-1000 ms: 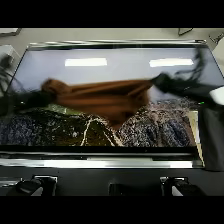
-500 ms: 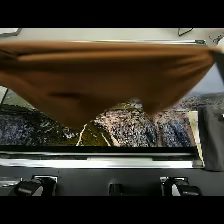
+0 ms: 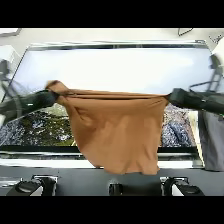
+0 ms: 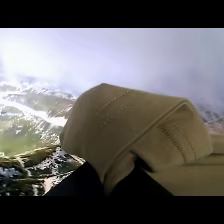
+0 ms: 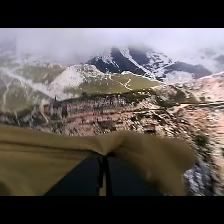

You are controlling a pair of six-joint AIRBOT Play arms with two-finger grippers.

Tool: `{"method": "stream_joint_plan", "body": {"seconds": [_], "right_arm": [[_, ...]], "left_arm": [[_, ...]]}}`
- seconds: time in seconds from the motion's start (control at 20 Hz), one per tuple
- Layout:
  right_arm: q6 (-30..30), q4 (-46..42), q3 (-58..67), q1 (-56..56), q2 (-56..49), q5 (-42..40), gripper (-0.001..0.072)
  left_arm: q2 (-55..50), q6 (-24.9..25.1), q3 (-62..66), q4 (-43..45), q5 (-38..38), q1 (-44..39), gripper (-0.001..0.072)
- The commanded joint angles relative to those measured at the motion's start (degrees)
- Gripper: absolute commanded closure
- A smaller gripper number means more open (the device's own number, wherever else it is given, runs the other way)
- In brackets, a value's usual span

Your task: Fold the clothes and pants, and hang the long-sleeved shirts on hangers.

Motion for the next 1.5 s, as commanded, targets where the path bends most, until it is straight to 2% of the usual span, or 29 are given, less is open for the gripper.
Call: {"method": "stream_joint_plan", "body": {"seconds": [0.0,0.1,0.3,0.35,0.45,0.5,0.55,0.65,0.75,0.9,1.15,1.3,1.4,1.45], "right_arm": [[3.0,13.0,-4.5,0.0,-13.0,-11.2,0.0675],[2.0,17.0,-4.5,0.0,-18.9,-8.5,0.0675],[1.6,11.1,-4.5,0.0,-25.4,-1.7,0.0664],[1.7,9.7,-4.4,-0.1,-25.4,-1.5,0.0557],[1.8,5.8,-2.3,-1.8,-25.0,2.1,0.0200],[1.8,3.3,-0.9,-3.7,-24.9,5.6,0.0130],[1.9,0.5,0.0,-6.2,-24.6,10.6,0.0104],[3.2,-5.2,-1.1,-11.1,-24.3,21.0,0.0095],[3.2,-12.1,-7.9,-12.3,-22.4,24.6,0.0093],[3.1,-14.7,-20.7,-12.1,-18.7,19.9,0.0014],[2.8,-13.5,-24.6,-12.1,-18.3,13.1,0.0015],[3.1,-6.8,-24.7,-12.1,-18.9,8.3,0.0019],[3.1,-3.2,-25.6,-12.1,-20.0,6.4,0.0036],[3.1,-1.9,-26.4,-12.1,-20.7,5.7,0.0076]], "left_arm": [[-12.2,0.0,-5.0,-7.9,7.9,0.0,0.0673],[-18.0,0.0,-5.0,-13.7,5.7,0.0,0.0673],[-23.3,0.0,-5.0,-15.9,2.9,0.1,0.0672],[-23.5,0.0,-5.0,-15.9,3.1,0.3,0.0672],[-23.4,0.5,-4.9,-15.8,2.8,1.6,0.0673],[-23.3,1.9,-4.6,-15.8,1.9,2.8,0.0673],[-23.3,3.7,-4.3,-15.8,0.6,4.1,0.0672],[-23.4,5.5,-4.3,-15.8,-2.2,6.7,0.0672],[-23.5,7.5,-4.4,-15.7,-4.3,8.3,0.0673],[-23.5,8.6,-4.4,-15.7,-5.6,8.6,0.0673],[-23.5,8.6,-4.4,-15.8,-6.6,8.3,0.0673],[-23.5,8.7,-4.4,-15.8,-7.8,8.2,0.0673],[-23.5,8.7,-4.4,-15.8,-7.8,8.2,0.0673],[-23.5,8.7,-4.4,-15.8,-7.8,8.2,0.0673]]}}
